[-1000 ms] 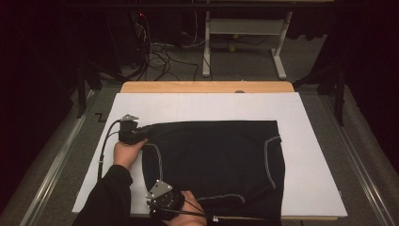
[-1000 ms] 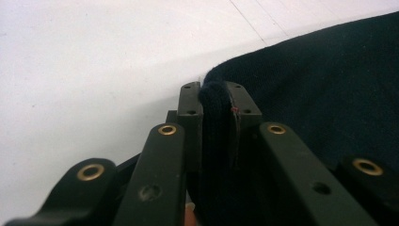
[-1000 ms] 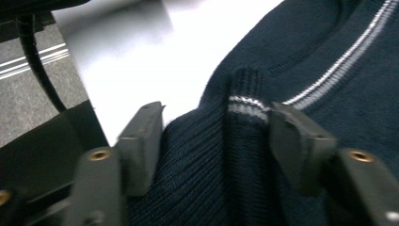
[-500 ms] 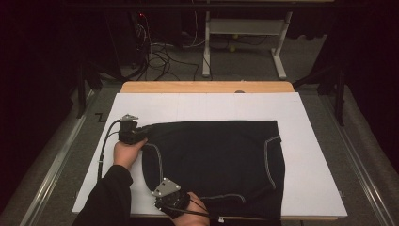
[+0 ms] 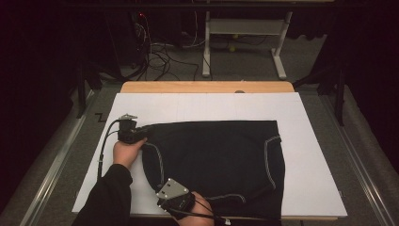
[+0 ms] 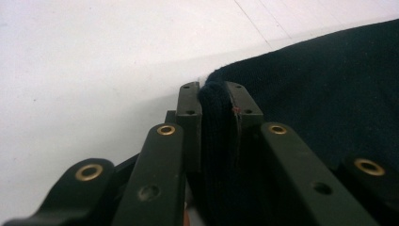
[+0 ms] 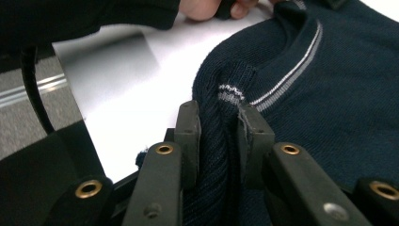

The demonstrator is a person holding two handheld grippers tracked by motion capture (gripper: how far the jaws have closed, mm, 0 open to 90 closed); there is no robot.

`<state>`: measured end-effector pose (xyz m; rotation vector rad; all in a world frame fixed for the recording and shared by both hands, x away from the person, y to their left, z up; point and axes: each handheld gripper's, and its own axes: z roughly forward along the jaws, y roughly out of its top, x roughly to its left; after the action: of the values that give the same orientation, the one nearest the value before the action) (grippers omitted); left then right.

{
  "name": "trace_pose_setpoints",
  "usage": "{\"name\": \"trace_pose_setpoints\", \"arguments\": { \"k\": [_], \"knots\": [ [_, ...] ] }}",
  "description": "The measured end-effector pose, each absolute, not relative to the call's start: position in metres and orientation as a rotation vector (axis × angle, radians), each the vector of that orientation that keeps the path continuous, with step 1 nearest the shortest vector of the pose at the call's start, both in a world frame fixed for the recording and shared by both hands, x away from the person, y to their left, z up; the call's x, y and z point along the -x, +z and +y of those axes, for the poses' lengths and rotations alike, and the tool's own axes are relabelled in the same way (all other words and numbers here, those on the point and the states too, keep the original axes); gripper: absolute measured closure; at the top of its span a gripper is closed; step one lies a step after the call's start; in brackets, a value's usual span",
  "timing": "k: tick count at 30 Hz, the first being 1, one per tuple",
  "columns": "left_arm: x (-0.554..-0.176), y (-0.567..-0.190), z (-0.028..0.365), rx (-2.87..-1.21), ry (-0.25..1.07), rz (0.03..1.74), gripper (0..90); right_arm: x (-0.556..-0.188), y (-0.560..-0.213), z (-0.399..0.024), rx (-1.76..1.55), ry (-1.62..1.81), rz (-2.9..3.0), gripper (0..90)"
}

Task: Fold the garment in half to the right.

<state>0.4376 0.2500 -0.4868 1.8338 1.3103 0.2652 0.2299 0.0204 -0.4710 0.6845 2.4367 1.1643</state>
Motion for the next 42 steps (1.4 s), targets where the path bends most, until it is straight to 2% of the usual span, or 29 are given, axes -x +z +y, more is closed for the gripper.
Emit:
{"name": "trace_pose_setpoints", "arguments": {
  "k": [8, 13, 17, 23, 42],
  "knots": [
    [-0.438, -0.486, 0.251, -1.836, 0.245, 1.325, 75.4, -0.231, -0.465, 0.015, -0.689, 1.220, 2.412, 74.5],
    [-0.435, -0.484, 0.245, -1.866, 0.291, 1.326, 76.1, -0.231, -0.464, 0.010, -0.689, 1.256, 2.404, 74.5],
    [-0.434, -0.483, 0.246, -1.817, 0.246, 1.380, 76.2, -0.231, -0.463, 0.008, -0.684, 1.282, 2.404, 74.5],
    [-0.430, -0.478, 0.241, -1.745, 0.276, 1.433, 76.1, -0.232, -0.462, 0.007, -0.675, 1.306, 2.397, 74.6],
    [-0.424, -0.446, 0.235, -1.652, 0.354, 1.368, 78.3, -0.228, -0.449, 0.004, -0.661, 1.368, 2.331, 74.9]
  ]
}}
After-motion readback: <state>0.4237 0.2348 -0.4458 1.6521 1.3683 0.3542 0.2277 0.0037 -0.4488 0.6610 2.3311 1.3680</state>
